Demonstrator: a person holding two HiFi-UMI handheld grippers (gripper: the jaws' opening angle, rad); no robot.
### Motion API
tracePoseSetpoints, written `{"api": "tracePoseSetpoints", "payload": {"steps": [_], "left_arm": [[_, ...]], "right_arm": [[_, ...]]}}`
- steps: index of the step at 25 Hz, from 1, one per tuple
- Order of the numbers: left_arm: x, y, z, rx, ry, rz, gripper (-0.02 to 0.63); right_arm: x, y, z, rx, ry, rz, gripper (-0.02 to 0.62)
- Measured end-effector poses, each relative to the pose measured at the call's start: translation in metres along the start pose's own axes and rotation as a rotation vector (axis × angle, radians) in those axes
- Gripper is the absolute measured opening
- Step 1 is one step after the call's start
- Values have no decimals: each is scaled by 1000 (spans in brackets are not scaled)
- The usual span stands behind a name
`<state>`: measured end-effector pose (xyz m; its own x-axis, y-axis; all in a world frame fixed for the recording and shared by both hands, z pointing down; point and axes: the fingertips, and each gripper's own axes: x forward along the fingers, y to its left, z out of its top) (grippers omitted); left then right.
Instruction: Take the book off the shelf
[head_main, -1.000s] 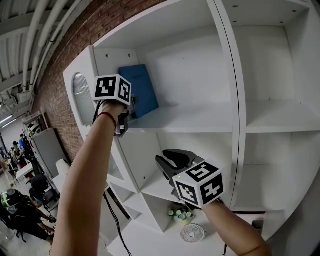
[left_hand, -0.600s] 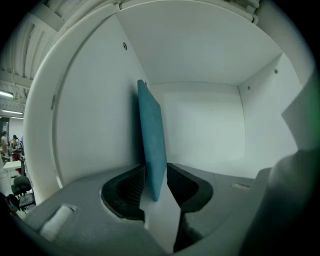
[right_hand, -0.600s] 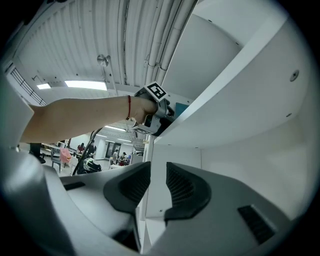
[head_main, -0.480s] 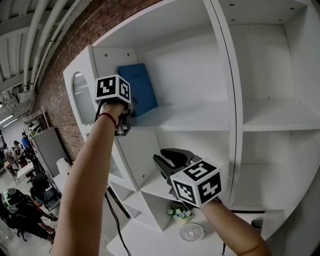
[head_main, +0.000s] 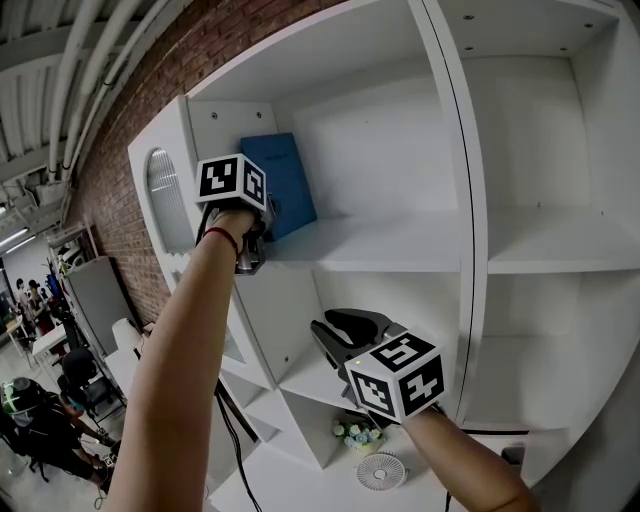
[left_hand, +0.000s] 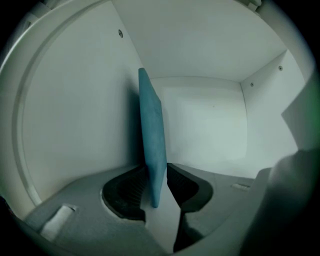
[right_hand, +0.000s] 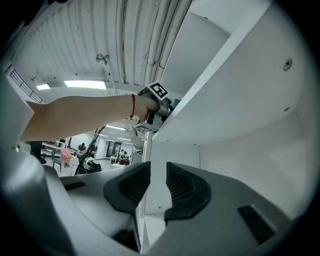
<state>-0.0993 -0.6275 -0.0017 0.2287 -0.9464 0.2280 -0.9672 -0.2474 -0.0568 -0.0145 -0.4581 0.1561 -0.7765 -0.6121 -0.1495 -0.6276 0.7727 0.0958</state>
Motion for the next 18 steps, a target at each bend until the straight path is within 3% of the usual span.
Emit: {"api": "tracePoseSetpoints", "payload": {"steps": [3,6,18], "left_arm": [[2,0,0,0,9,-2,123],[3,3,0,-7,8,-2,66],[1,-1,0,-4,-15,-55,49]], "right_arm": [[0,-1,-1,2,-3,0,95],[-1,-2,-3,5,-5,-1,95],[-4,-2,-5,10,-6,-8,95]]}}
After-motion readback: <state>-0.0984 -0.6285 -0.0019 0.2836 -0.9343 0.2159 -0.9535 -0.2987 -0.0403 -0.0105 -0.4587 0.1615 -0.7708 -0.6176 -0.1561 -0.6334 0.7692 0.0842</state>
